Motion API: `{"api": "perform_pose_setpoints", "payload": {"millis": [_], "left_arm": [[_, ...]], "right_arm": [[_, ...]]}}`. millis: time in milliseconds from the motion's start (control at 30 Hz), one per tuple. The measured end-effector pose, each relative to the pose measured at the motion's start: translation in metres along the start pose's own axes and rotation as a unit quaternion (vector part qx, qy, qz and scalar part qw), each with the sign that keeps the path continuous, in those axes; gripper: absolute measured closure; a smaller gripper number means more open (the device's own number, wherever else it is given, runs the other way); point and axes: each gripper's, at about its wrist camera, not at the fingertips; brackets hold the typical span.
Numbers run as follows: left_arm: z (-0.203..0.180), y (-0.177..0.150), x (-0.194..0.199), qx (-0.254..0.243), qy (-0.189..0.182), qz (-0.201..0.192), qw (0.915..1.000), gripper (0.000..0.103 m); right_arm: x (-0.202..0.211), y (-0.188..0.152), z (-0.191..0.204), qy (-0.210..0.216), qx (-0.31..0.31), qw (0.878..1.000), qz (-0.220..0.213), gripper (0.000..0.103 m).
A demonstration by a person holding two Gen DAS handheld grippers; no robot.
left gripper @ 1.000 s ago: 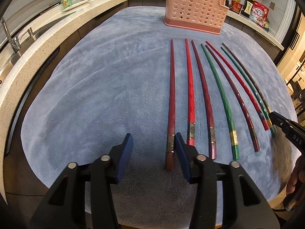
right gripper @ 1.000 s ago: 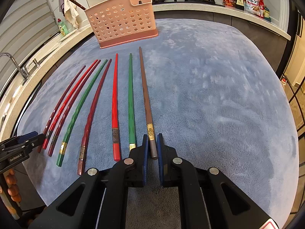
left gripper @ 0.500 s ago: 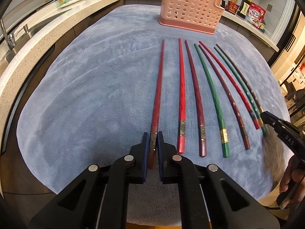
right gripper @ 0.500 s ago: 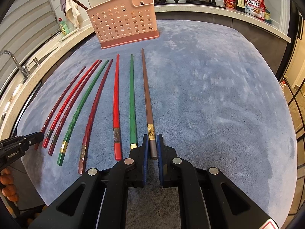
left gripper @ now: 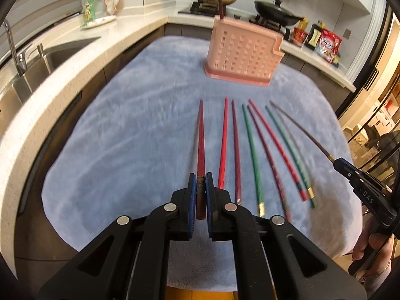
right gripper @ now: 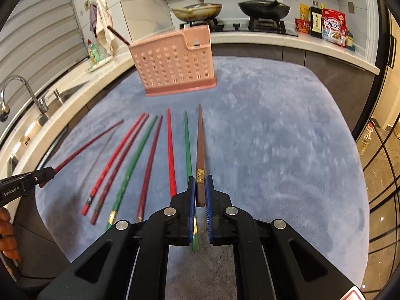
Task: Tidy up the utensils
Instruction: 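Lift both chopsticks and carry them above the pink holder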
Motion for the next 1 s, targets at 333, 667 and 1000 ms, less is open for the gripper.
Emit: {"api": "perform_pose_setpoints", "payload": {"millis": [333,667,1000], "left_arm": [[-0.014,0.052,0.033,-0.005,-0.019,-0.063,0.9978,0.096],[-0.032,0.111,0.038,-0.01,-0.014,-0.111,0.9937,0.096],[-0.05,0.148,0.034,-0.017,-0.016,-0.135,0.9906,0.096]], "right_arm": [[0.027,0.057,-0.016,-0.002,-0.01,0.998,-0.059,0.096],[0.033,0.11,-0.031,-0.01,-0.015,0.994,-0.109,0.096],[0.032,0.144,-0.04,-0.013,-0.021,0.991,-0.135,0.096]]}}
Point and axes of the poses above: each gripper's, at about its wrist camera, not at the fingertips, and x roughly against the way its jaws point, z to its left, y to its top, and after that the axes turned 12 degrees about x, right-handed
